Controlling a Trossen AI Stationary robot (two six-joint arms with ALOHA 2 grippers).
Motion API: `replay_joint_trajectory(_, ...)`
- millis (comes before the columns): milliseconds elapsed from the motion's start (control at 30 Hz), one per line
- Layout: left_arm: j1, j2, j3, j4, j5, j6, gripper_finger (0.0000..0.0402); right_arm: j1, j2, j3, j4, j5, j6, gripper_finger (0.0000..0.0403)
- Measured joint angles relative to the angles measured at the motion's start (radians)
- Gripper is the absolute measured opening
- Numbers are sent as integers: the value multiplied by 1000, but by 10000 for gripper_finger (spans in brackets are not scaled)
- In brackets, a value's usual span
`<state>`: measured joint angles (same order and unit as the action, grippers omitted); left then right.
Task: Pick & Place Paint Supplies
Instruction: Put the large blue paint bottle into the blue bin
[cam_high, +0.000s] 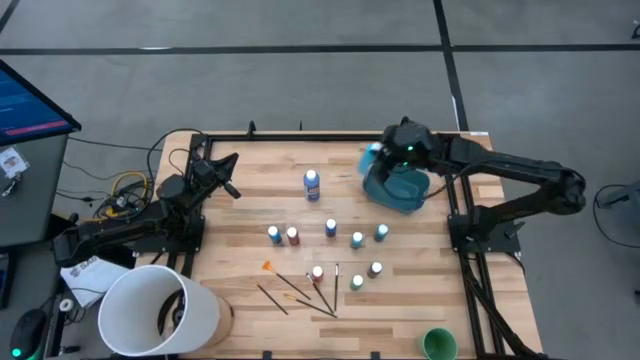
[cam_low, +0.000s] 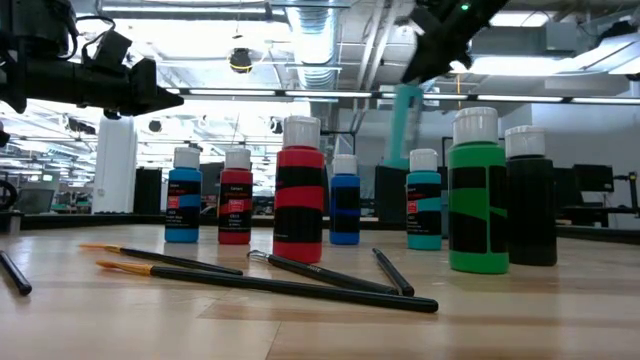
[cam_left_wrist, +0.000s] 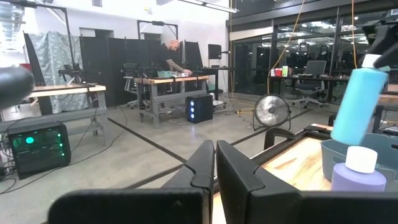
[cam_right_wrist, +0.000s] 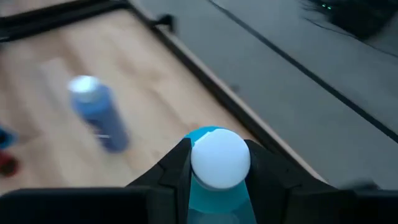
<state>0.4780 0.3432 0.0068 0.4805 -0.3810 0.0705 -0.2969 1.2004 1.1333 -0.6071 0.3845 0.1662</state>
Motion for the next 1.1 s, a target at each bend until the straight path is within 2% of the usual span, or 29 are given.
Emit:
replay_joint_trajectory(167, 0, 0, 0, 0, 0, 0, 8, -50, -10, 0, -99, 37, 56, 111)
replay_joint_trajectory(433, 0, 0, 0, 0, 0, 0, 8, -73, 72, 0, -125, 36, 27, 111)
replay_joint_trajectory(567, 0, 0, 0, 0, 0, 0, 8, -73, 73, -62, -60, 36, 14, 111)
replay_joint_trajectory(833, 0, 0, 0, 0, 0, 0, 8, -73, -30, -265, 113, 21, 44, 111)
replay_joint_trajectory(1100, 0, 0, 0, 0, 0, 0, 8, -125, -2, -307, 149, -64, 41, 111)
